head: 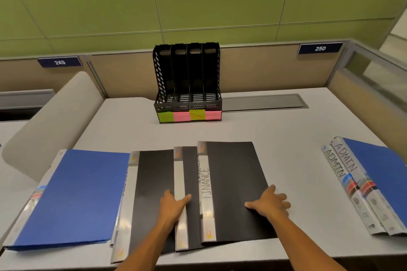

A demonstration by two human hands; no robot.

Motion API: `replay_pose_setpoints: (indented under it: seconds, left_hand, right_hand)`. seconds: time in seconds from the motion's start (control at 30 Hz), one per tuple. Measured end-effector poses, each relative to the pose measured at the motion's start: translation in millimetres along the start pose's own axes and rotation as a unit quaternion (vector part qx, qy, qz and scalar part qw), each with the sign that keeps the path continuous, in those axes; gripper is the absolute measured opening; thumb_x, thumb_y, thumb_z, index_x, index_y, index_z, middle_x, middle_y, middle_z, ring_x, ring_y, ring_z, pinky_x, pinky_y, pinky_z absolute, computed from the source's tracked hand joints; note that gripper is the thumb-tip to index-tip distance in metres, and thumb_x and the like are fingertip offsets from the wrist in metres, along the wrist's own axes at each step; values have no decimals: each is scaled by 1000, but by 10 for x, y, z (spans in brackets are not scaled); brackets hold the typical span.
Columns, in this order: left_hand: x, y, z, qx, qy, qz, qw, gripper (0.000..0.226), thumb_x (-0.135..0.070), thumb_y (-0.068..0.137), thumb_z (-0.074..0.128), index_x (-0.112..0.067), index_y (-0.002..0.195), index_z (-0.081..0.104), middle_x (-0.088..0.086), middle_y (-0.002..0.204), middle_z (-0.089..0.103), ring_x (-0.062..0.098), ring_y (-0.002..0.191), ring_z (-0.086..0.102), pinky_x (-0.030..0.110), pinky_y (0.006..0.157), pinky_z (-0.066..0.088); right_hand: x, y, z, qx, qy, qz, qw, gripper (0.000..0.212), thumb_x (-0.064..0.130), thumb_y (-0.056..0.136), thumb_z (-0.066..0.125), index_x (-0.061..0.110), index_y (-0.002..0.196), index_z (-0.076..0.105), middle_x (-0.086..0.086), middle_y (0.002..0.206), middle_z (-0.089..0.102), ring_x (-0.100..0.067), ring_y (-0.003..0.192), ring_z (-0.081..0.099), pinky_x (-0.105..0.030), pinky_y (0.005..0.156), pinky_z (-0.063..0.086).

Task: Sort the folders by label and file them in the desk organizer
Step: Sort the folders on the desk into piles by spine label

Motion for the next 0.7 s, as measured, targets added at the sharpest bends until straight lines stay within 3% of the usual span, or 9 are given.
replay_pose_setpoints:
  seconds: [0.13, 0.23, 0.3, 0.4, 0.5, 0.7]
  left_hand:
    - [31, 31, 10, -21, 10, -47, 999, 63, -42, 85, 77, -6, 127, 49, 16, 126, 62, 36, 115, 61, 52, 102, 50]
    - [-11, 17, 89, -37, 76, -82, 993, 55, -44, 90, 67, -7, 127, 52, 19, 132, 56, 39, 119, 55, 47, 103, 47]
    - [-84, -20, 131, -54, 127, -105, 985, 53, -43, 92, 64, -8, 129, 49, 20, 134, 49, 39, 120, 50, 41, 96, 45]
    - [-188, -46, 200, -67, 148, -129, 978, 66, -51, 86, 71, -10, 129, 43, 20, 135, 42, 41, 121, 46, 49, 103, 43]
    - [-258, -54, 293, -78, 169, -139, 973, 89, -57, 73, 81, -9, 134, 36, 20, 139, 38, 44, 125, 42, 54, 106, 38]
    - [-280, -54, 348, -105, 215, -139, 961, 97, -43, 68, 90, -7, 138, 33, 23, 140, 39, 46, 127, 43, 56, 106, 40]
  right_hand:
    - [-68, 12, -23, 38, 43, 6, 998, 94, 56, 62, 86, 19, 132, 35, -12, 128, 50, -34, 117, 48, -43, 94, 48]
    - [-70, -4, -18, 49, 82, -1, 995, 80, 47, 72, 84, 15, 132, 41, -9, 128, 54, -33, 116, 48, -44, 95, 49]
    - [-76, -15, -80, 45, 128, -7, 991, 75, 38, 77, 83, 14, 135, 41, -13, 133, 46, -36, 117, 48, -44, 94, 50]
    - [-166, -27, -249, 25, 136, -17, 990, 63, 34, 83, 78, 14, 131, 42, -14, 133, 37, -39, 114, 48, -43, 89, 52]
    - [-285, 27, -379, 44, 162, -50, 984, 55, 27, 88, 74, 11, 130, 42, -16, 134, 40, -35, 108, 56, -46, 94, 53]
    - [-606, 137, -608, 68, 212, -97, 970, 51, 18, 92, 65, 12, 135, 38, -12, 136, 52, -31, 116, 57, -45, 97, 52]
Point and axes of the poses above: each hand's wrist, its own y-axis towards the middle knuckle, its own z-axis out of the palm, x = y × z, the point moved 6 cm from there along y, towards the middle knuckle
